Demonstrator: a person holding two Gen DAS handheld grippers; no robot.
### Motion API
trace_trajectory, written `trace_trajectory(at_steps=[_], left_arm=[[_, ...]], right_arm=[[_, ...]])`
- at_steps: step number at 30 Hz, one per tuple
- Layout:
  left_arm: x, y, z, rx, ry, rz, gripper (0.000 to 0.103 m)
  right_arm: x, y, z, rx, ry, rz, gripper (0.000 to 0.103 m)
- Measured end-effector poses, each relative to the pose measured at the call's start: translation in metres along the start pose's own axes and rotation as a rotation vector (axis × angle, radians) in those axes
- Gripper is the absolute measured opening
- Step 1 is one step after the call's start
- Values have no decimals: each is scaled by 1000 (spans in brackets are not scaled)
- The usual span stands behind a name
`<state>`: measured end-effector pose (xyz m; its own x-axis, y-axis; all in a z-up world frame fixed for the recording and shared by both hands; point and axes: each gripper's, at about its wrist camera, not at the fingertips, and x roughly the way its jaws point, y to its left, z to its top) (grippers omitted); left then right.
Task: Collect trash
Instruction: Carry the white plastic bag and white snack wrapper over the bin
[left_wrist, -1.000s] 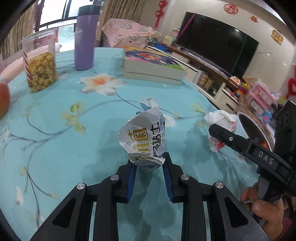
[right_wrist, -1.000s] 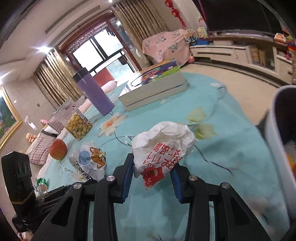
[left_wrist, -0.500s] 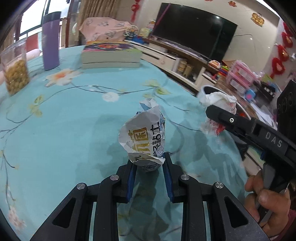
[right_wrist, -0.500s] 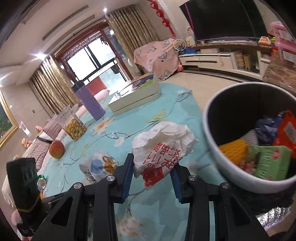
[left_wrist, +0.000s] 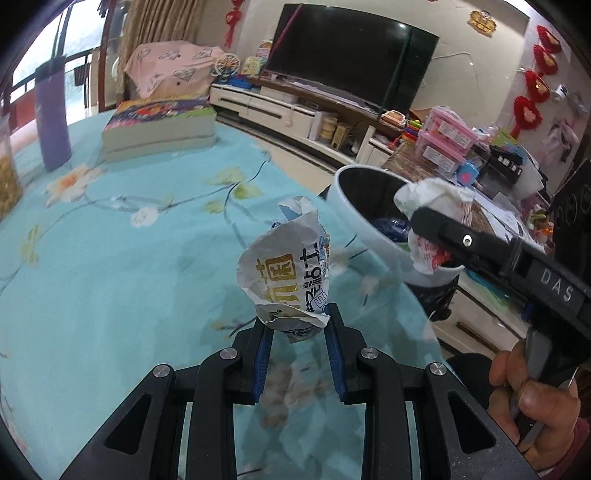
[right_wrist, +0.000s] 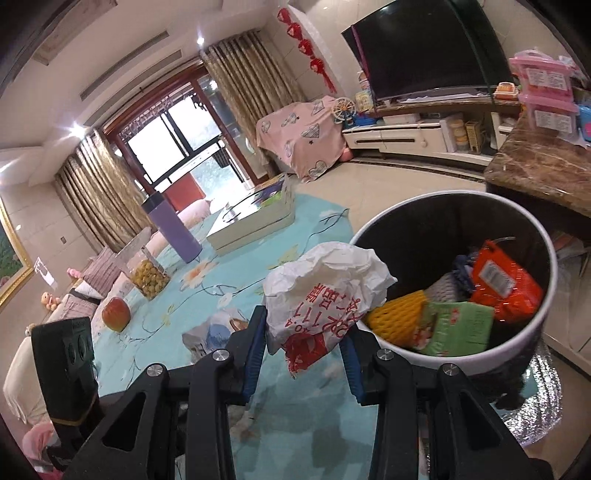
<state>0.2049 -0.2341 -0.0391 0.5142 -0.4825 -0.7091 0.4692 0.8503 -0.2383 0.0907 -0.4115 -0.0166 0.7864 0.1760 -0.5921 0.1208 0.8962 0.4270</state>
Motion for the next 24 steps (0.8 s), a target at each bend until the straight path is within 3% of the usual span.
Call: trace_trajectory(at_steps=[24], left_arm=[[15, -49, 26, 119, -16, -1, 27]], right_arm=[[-40, -42, 9, 32, -52, -102, 38]])
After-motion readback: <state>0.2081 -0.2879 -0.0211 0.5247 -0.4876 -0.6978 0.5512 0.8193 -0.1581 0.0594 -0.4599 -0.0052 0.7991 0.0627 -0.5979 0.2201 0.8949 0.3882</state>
